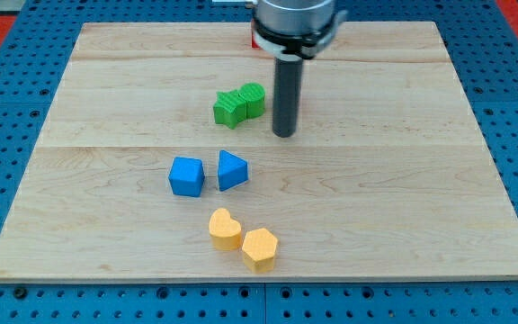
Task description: Push red circle towards top center
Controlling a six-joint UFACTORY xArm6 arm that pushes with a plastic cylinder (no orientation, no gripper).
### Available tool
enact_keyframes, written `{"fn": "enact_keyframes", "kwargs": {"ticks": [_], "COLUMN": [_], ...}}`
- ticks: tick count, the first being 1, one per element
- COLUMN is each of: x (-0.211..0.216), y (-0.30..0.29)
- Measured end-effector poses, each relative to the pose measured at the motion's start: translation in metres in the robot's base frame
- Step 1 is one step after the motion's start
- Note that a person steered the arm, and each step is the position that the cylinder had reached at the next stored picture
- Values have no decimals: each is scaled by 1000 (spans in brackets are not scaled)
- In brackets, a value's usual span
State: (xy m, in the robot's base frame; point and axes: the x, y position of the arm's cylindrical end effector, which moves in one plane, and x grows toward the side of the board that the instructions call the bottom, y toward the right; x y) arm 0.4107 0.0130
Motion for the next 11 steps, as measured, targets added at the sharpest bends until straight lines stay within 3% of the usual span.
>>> {"fn": "enact_keyframes", "kwargs": {"ticks": [2, 4, 7, 11], "x": [-14, 29, 29, -30], "y": [-25, 25, 51, 26]}}
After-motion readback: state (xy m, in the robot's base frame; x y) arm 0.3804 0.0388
